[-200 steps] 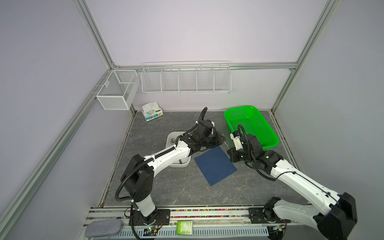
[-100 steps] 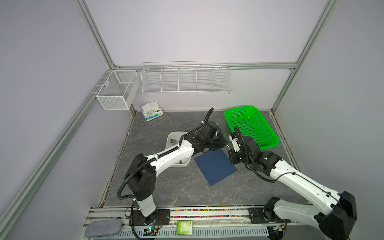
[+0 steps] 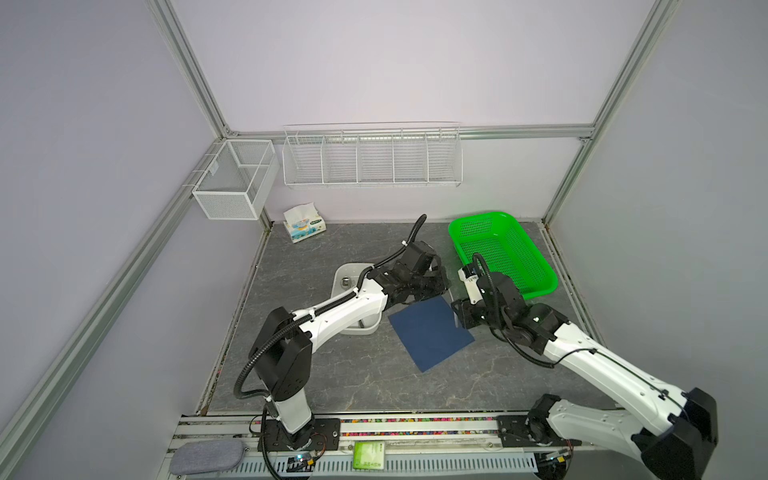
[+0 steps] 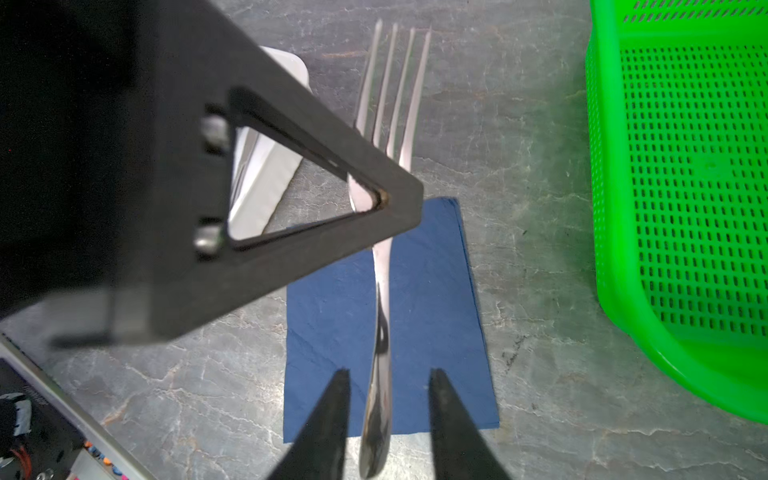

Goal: Place the utensils on the paper napkin and roll it up
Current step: 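Lower the fork onto the blue napkin with the left gripper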

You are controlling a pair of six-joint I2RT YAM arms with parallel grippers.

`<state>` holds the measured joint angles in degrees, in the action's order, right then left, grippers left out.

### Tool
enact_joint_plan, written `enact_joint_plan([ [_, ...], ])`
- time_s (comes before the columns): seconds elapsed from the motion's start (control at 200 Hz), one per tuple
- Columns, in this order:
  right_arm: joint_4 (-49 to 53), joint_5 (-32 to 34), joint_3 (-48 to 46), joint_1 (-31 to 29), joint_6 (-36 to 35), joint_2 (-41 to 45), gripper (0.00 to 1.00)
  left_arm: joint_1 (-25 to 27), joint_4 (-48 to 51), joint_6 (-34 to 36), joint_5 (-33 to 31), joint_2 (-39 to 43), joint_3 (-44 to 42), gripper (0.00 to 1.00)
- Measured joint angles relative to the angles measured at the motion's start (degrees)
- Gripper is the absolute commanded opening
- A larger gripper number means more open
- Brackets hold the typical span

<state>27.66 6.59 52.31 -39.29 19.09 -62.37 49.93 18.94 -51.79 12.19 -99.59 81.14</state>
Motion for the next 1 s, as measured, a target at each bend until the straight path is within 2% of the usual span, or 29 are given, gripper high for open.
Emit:
enact_joint_plan([
  [0.17, -1.75, -4.72, -2.58, 7.72, 2.89, 4.90, 0.45, -3.04, 2.08, 6.03, 1.97, -1.57, -0.15, 0.00],
  [0.31, -1.57, -7.69, -4.31, 12.55, 4.98, 5.05, 0.45, -5.33, 6.12, 12.61, 6.34, -8.26, 1.14, 0.00],
  [0.565, -1.38, -9.25, -4.37, 13.07, 6.45, 4.79, 0.45, -5.68, 13.44, 20.15, 12.63, -20.33, 6.78, 0.00],
  [1.0, -1.25, -9.20, -4.59, 13.29, 7.06, 4.28, 0.45, -5.79, 13.09, 20.52, 18.78, -24.87, 12.44, 0.00],
])
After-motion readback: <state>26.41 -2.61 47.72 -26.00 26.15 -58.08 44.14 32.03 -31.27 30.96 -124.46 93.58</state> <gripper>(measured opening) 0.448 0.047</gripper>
